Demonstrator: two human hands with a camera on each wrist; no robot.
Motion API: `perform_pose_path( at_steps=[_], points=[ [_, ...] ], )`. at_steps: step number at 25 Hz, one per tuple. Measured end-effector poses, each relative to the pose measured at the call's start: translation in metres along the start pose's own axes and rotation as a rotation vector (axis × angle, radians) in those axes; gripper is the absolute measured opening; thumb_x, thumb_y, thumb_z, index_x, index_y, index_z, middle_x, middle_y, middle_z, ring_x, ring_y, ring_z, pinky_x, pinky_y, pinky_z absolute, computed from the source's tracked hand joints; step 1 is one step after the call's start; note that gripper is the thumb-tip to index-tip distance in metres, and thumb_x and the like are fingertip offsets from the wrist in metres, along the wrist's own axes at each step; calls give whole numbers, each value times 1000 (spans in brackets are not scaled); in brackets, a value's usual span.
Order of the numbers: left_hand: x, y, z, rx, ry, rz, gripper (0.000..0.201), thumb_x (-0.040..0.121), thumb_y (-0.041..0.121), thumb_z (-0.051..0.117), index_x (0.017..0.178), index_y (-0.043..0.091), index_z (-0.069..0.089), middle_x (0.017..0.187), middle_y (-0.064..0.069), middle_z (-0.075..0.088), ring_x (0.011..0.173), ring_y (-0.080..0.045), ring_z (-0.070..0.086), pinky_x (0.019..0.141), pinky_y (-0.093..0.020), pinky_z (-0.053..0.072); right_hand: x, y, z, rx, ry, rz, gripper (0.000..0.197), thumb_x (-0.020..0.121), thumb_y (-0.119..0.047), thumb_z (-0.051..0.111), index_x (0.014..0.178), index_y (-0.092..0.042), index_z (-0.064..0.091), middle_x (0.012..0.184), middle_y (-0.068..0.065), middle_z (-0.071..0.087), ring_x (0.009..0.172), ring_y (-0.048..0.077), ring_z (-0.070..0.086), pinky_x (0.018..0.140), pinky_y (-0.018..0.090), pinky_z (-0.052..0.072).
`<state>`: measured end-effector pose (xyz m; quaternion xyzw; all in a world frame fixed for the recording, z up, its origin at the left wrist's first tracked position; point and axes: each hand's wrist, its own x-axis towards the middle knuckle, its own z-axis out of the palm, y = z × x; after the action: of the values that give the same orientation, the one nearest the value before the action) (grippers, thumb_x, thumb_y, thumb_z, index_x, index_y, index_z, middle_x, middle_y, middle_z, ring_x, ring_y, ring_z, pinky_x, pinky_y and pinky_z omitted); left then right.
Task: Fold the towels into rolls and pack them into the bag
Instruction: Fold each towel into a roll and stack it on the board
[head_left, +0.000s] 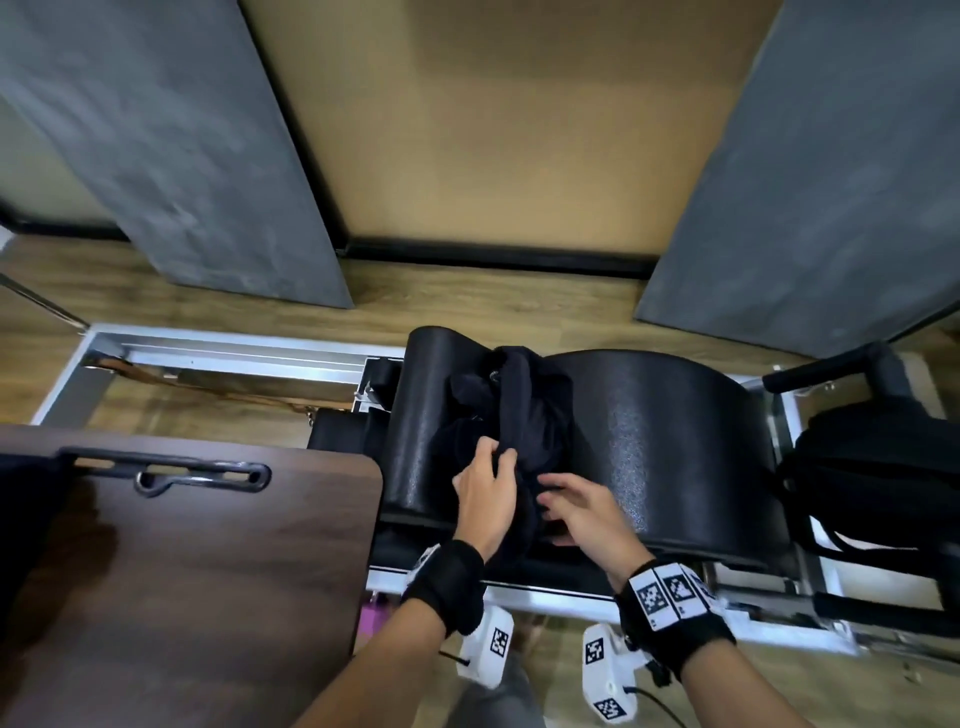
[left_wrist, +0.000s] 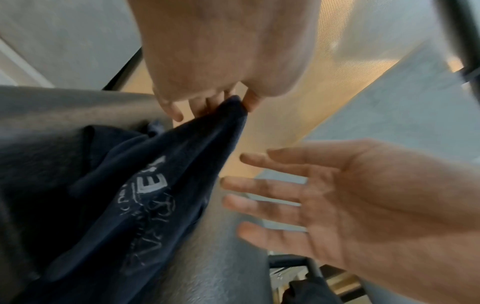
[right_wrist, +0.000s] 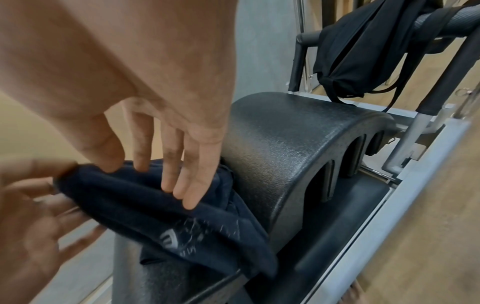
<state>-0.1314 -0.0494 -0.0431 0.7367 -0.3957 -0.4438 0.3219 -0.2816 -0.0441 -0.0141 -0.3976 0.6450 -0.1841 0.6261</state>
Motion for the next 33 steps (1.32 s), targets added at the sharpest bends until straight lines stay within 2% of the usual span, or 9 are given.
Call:
perform_pose_path(
  at_steps=[4, 7, 12, 15, 18, 22, 26, 30, 33],
  points=[
    [-43, 29, -30, -186, -78, 184, 21, 108, 35, 50, 89, 27, 47, 71, 14, 55, 66, -6, 49, 69, -39, 41, -37, -12, 9, 46, -23, -203, 60, 92, -3, 74, 138, -37, 57, 137, -4, 61, 110, 10, 64, 87, 33, 58],
    [-81, 50, -55, -247, -146, 297, 14, 110, 25, 55, 98, 17, 57, 83, 6, 65, 79, -9, 60, 78, -34, 47, -78, -8, 7, 117, -52, -370, 92, 85, 1, 81, 155, -42, 41, 144, -11, 58, 126, 8, 61, 101, 28, 55],
    [-167, 75, -88, -326, -234, 446, 25, 105, 9, 63, 129, 7, 71, 124, -3, 76, 119, -18, 70, 103, -30, 55, -161, 10, 16, 145, -92, -659, 109, 81, 12, 78, 160, -45, 30, 152, -15, 53, 131, 11, 61, 92, 29, 59],
    [-224, 76, -103, -342, -235, 498, 39, 104, 6, 64, 142, 3, 63, 136, -7, 69, 130, -18, 65, 112, -31, 50, -207, 20, 29, 164, 11, -808, 91, 85, 14, 70, 156, -36, 41, 149, -11, 58, 123, 13, 66, 92, 30, 60],
    [-277, 64, -120, -310, -215, 522, 45, 105, 12, 63, 149, 4, 56, 139, -7, 65, 131, -13, 62, 113, -26, 47, -251, 31, 46, 231, 150, -829, 60, 89, 17, 62, 127, -29, 66, 122, 0, 75, 97, 18, 74, 74, 34, 62],
    [-331, 29, -148, -186, -258, 546, 48, 103, 37, 67, 148, 28, 54, 139, 12, 63, 130, -3, 60, 113, -35, 49, -303, 48, 69, 312, 179, -804, 23, 97, 3, 67, 108, -15, 75, 100, 9, 80, 92, 26, 76, 70, 39, 58],
    [-379, -17, -173, -179, -266, 574, 98, 91, 30, 84, 164, 46, 20, 145, 23, 52, 121, -5, 64, 98, -25, 55, -350, 56, 94, 370, 174, -796, 20, 96, 4, 66, 105, -13, 73, 96, 13, 80, 90, 28, 77, 78, 43, 61],
    [-400, -28, -201, -37, -13, 817, 74, 90, 10, 81, 150, 42, 52, 127, 18, 62, 113, -13, 67, 93, -32, 58, -377, 61, 123, 379, 195, -700, 27, 94, -7, 76, 106, -20, 55, 94, 11, 80, 67, 26, 64, 59, 37, 53],
    [-415, -28, -231, 17, 154, 964, 40, 93, 6, 76, 126, 29, 74, 117, 14, 67, 108, -12, 69, 90, -35, 58, -397, 68, 149, 261, 83, -752, 14, 97, -20, 75, 101, -25, 62, 94, 0, 76, 80, 18, 65, 64, 28, 54]
  ],
)
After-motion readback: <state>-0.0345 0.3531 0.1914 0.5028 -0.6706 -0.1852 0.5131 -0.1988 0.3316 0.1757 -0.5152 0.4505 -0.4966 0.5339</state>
